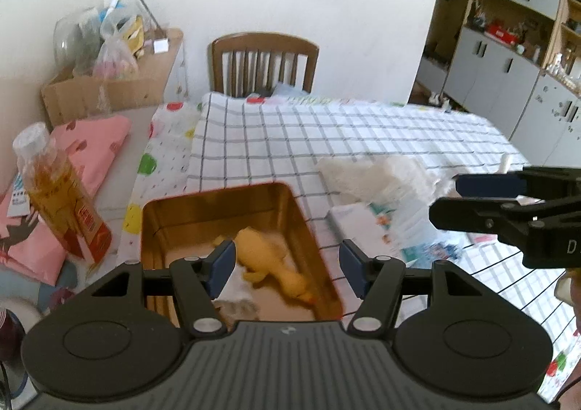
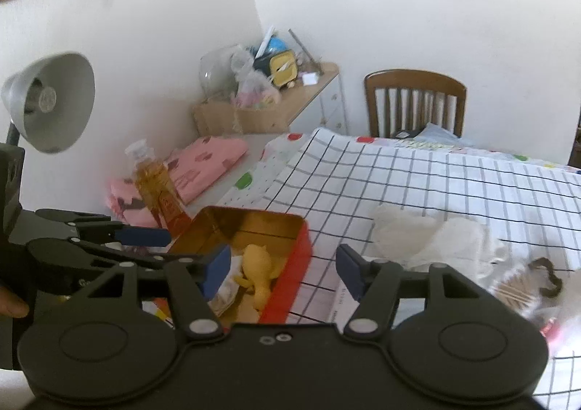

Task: Organize soft objects
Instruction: 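Open the left gripper over the gold tin while the right gripper releases the duck inside, then move both grippers back over the remaining items on the table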

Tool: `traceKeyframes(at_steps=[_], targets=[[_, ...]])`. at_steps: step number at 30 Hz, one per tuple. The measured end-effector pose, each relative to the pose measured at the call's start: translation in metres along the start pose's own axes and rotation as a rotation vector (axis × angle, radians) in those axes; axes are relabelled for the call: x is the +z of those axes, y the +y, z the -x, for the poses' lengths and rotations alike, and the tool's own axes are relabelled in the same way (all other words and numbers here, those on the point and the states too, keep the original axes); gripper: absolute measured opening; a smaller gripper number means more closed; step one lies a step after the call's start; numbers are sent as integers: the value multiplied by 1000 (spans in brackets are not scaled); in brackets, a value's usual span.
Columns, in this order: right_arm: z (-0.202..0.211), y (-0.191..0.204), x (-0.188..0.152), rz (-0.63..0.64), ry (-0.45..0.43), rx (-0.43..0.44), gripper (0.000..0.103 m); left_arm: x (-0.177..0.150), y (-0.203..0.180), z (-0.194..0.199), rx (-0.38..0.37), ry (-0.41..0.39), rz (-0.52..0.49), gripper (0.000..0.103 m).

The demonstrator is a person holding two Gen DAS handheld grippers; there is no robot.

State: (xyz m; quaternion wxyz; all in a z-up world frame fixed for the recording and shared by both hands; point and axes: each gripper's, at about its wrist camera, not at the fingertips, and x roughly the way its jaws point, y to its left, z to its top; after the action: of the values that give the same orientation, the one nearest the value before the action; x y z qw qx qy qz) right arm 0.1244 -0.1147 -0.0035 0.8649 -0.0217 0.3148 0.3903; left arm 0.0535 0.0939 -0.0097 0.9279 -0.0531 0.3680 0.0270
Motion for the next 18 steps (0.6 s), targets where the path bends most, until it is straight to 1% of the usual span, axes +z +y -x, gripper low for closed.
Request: traceKeyframes(at_steps=[1,5,13,18], targets=[[6,-3,-2,2,-9,-9,66,2,-5,3,-7,-11,-3,63],[31,-16,-8,17,-53,-51,70,6,-24,12,-23,-47,-20,69],[72,-49,-21,2,-112,-120,79,13,-65,13,-60,-86,-49,71],[86,-69,-29,-9,-118,-150,84,12,-86,6,-74,-95,-57,79]])
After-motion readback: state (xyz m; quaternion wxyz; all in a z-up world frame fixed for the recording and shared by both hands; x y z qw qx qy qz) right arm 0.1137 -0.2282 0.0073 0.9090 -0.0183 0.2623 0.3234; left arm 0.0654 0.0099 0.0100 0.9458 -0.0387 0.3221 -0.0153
